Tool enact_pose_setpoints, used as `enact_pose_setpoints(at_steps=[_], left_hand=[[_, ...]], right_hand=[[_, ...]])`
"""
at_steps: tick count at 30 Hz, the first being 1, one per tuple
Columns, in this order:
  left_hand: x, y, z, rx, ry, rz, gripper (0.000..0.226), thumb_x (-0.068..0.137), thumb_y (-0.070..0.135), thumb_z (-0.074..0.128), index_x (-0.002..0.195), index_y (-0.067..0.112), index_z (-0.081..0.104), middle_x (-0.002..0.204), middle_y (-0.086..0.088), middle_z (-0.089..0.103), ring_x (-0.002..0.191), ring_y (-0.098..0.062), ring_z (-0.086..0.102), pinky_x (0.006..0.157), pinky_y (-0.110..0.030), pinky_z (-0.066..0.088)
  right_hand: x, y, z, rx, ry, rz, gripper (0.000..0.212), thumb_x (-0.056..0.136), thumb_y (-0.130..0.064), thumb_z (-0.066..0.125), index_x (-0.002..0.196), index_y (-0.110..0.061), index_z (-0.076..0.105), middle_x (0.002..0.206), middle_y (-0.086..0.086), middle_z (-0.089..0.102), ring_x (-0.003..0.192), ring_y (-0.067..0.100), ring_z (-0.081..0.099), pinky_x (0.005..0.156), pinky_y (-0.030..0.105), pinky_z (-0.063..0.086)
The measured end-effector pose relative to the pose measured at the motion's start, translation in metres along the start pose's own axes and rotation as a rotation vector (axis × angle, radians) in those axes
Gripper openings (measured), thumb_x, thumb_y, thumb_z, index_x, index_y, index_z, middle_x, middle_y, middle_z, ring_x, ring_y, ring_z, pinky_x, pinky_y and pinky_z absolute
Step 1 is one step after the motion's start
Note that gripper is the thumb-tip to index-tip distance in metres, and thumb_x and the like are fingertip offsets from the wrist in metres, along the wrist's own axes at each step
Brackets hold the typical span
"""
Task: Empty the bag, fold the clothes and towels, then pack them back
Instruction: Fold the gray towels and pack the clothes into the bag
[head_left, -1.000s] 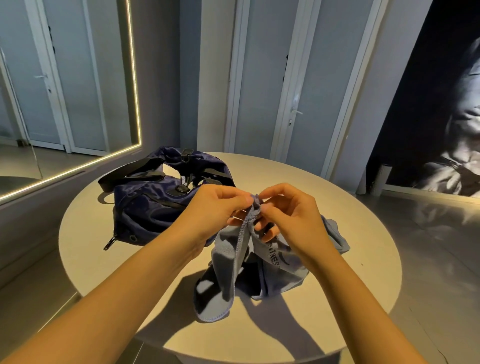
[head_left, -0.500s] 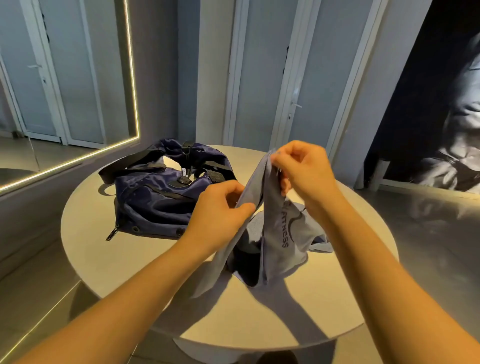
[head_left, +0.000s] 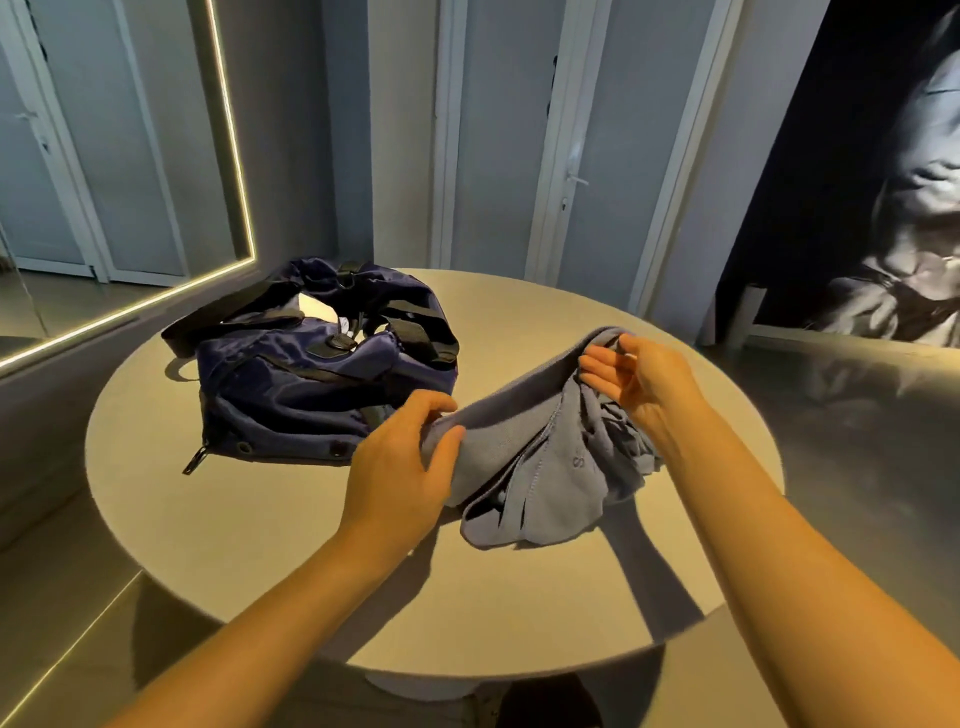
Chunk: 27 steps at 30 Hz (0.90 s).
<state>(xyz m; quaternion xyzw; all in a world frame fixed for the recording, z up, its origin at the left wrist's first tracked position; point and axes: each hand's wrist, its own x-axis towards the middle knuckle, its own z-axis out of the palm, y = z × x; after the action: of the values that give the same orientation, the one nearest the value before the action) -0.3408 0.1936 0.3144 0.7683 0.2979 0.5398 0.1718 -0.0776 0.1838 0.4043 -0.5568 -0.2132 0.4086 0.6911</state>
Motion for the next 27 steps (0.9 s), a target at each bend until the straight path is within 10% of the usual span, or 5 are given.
enact_pose_setpoints(at_steps=[6,11,19,27], left_hand=[[-0.016,0.003,0.030,0.337,-0.312,0.441,0.017,0.092,0.015,0.050,0.106,0.021,0.056,0.089,-0.002,0.061,0.068,-0.026,0.053,0.048,-0.037,0.043],[-0.031,0.000,0.044,0.127,-0.332,0.065,0.010,0.099,0.035,0.056,0.108,0.032,0.052,0.074,0.004,0.066,0.058,-0.019,0.058,0.052,-0.043,0.049],[-0.049,-0.003,0.047,0.189,-0.230,0.160,0.012,0.094,0.015,0.057,0.105,0.018,0.059,0.082,0.002,0.063,0.064,-0.013,0.046,0.052,-0.024,0.044],[-0.054,-0.002,0.065,0.278,-0.156,-0.021,0.012,0.090,0.017,0.071,0.102,0.015,0.075,0.086,0.003,0.074,0.071,-0.011,0.063,0.063,-0.026,0.054]], right_hand=[[0.018,0.029,-0.021,0.047,0.012,0.040,0.033,0.110,-0.017,0.038,0.131,0.002,0.055,0.107,0.020,0.071,0.092,0.029,0.072,0.074,0.040,0.063],[0.026,0.046,-0.031,0.053,0.038,0.045,0.026,0.110,-0.015,0.037,0.106,-0.002,0.059,0.092,0.017,0.073,0.081,0.027,0.073,0.056,0.032,0.062],[0.043,0.093,-0.047,0.190,0.050,0.041,0.034,0.110,-0.013,0.040,0.137,0.004,0.050,0.104,0.017,0.071,0.091,0.029,0.073,0.084,0.048,0.059],[0.056,0.114,-0.056,0.324,0.076,-0.075,0.018,0.109,-0.009,0.042,0.106,-0.002,0.058,0.099,0.017,0.074,0.085,0.028,0.076,0.066,0.036,0.063]])
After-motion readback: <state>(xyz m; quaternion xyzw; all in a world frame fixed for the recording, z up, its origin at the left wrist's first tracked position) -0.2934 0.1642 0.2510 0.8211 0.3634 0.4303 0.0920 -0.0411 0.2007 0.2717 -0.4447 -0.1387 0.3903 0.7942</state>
